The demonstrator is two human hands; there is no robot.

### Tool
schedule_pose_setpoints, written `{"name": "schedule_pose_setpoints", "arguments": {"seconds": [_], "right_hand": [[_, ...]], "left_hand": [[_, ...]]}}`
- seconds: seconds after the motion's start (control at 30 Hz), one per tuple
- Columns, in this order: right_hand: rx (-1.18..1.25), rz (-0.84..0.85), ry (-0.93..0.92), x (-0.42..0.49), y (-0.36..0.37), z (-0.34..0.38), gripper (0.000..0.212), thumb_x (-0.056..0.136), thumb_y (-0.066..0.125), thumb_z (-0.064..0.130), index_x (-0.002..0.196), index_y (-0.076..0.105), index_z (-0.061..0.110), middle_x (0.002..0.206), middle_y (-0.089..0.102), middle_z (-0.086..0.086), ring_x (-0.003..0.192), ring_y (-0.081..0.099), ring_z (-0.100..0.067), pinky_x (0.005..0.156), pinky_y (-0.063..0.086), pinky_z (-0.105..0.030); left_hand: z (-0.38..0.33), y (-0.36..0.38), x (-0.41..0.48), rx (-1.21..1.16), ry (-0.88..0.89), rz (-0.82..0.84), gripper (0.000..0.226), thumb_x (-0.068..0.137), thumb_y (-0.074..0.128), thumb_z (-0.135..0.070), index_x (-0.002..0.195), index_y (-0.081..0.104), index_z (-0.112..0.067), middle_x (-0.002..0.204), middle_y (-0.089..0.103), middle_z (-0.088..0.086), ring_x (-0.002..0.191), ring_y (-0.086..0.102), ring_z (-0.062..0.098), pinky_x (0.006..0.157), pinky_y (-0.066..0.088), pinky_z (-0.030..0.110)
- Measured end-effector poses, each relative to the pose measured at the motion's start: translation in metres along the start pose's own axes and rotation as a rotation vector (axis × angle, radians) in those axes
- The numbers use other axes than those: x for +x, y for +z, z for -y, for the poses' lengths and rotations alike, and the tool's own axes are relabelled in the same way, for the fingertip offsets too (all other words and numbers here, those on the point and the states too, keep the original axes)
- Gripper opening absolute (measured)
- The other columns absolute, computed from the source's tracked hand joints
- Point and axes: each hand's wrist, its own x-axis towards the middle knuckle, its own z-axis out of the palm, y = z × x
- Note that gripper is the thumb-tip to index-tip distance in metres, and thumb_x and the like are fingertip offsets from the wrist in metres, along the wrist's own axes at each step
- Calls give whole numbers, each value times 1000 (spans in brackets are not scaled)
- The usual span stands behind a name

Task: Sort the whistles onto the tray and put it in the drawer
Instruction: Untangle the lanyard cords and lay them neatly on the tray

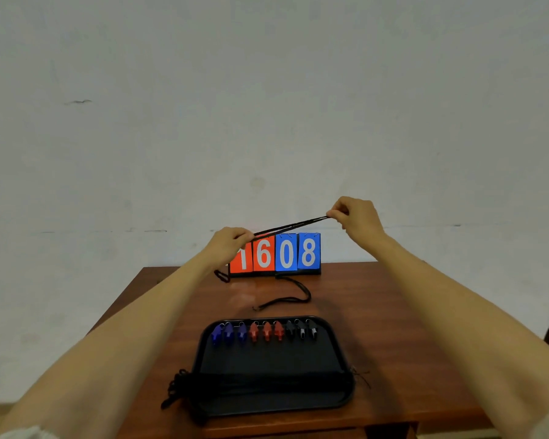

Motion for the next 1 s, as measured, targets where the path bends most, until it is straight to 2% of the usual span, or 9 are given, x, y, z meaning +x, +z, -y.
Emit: {"name": "schedule_pose_setpoints", "arguments": {"seconds": [0.13,0.2,0.33,0.5,0.6,0.73,0.8,0.9,1.0], "right_hand": [[56,-13,77,-7,2,-15,16,91,61,16,90,69,2,79,67,-10,62,59,-17,63,53,-26],[87,12,114,-11,4,-22,16,92,58,11,95,70,-1,83,68,-13,60,60,-14,60,50,-18],[74,88,170,-18,13,-34,22,95,50,3,105,68,-4,96,70,-21,78,68,-29,76,53,-27],[62,167,261,-33,23,-49,20,96,45,1,104,63,1,97,69,-21,81,68,-30,79,55,-33],[-18,187,292,-46,27,-60,7,91,53,7,89,60,6,87,73,-14,78,68,-26,79,55,-38],[-78,262,359,-63,33,-72,14,86,64,16,78,71,6,69,69,-2,67,63,-18,75,56,-38],[-96,287,400,-71,39,-77,13,86,65,16,77,71,9,69,66,4,71,63,-18,75,56,-37],[-147,397,439,-86,51,-86,18,89,57,8,75,68,13,84,68,-3,84,65,-24,82,56,-39],[-181,511,472,-104,62,-99,19,90,55,5,88,74,7,97,72,-12,91,67,-29,86,55,-40]], "left_hand": [[19,-2,-8,37,-25,-28,35,101,40,-24,118,61,-2,114,64,16,95,56,20,61,38,10],[25,-4,-13,28,-27,-14,35,101,40,-23,120,62,-4,118,63,17,105,57,26,69,40,16],[32,-6,-23,25,-32,55,36,100,41,-27,121,62,-6,121,61,20,112,55,33,94,43,33],[57,-5,-32,18,-17,113,30,98,47,-31,121,59,-16,118,60,2,107,52,15,99,40,30],[74,-2,-39,2,-57,143,17,94,53,-33,101,63,-21,98,61,-5,95,55,13,92,43,30],[89,10,-48,32,-131,113,19,91,59,-33,95,68,-17,81,59,-8,77,51,8,84,42,29],[95,18,-54,63,-190,125,26,91,59,-34,105,70,-15,90,64,-2,85,55,13,86,41,30],[107,29,-60,162,-254,224,30,98,48,-21,121,63,-9,114,65,8,108,56,21,95,40,32],[122,39,-68,179,-293,256,28,99,42,-13,119,62,-9,101,66,6,100,56,19,84,38,27]]}}
